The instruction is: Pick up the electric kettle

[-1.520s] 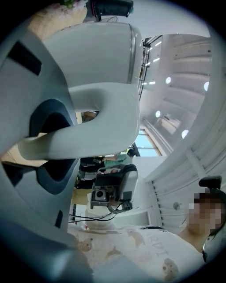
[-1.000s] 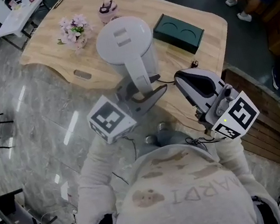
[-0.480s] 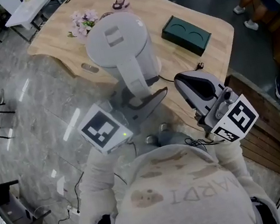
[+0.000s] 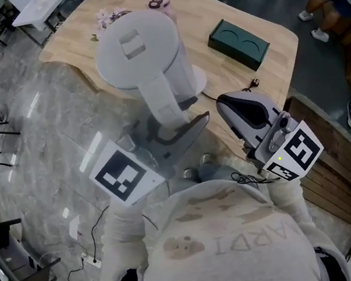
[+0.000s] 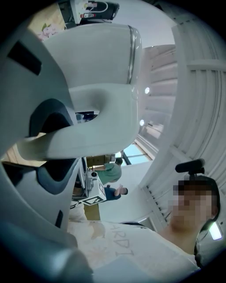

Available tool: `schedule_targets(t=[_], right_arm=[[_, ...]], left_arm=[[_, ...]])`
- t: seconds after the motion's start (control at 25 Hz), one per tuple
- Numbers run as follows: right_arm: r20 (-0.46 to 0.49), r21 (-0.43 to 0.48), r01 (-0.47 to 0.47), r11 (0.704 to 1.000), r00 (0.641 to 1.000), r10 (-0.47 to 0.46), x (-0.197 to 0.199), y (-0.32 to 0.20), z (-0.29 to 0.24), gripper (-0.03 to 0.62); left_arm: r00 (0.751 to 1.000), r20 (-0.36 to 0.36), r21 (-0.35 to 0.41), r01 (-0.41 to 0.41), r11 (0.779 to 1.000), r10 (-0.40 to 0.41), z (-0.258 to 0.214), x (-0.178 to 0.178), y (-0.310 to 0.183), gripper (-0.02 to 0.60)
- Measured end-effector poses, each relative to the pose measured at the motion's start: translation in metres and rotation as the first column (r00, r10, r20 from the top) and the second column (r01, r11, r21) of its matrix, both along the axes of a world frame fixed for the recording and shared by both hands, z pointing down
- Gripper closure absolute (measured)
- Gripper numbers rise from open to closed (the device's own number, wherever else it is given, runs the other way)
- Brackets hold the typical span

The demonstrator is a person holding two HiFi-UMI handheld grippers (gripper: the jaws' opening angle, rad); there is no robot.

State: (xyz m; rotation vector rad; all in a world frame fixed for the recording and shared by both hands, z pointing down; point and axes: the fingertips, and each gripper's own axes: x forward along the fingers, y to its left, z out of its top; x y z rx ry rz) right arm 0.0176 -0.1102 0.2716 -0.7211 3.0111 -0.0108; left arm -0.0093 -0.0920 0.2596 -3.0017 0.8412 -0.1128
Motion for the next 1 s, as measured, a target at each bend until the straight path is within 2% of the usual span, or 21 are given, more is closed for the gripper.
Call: schedule_targets(t=[0.16,0.44,0.76,1.0], right_arm=[[-0.002,0.003,0.006,1.0,1.0,-0.006,0.002,-0.003,0.005,0.571],[-0.011,0.02,0.028,0.999,1.0,-0.027,-0.013,0.015,-0.009,0.571],[-0.01,0.028,0.071,0.997,0.997,-0.071,-0.026,0.018,-0.013,0.571],[-0.006,0.031,0.079,0.996,0.997,-0.078,-0.019,0.004,-0.012,0.571]], left_arm=[[0.999,0.038,-0.016,0.019,1.0,-0.018,0.008,0.004,-0.001,0.472],[0.998,0.039,-0.036,0.046,0.998,-0.044,-0.001,-0.009,0.016,0.472],[0.993,0.107,-0.002,0.055,0.998,-0.055,0.001,-0.011,0.018,0.472],[0.993,0.107,-0.013,0.057,0.998,-0.056,0.002,-0.002,0.006,0.471]])
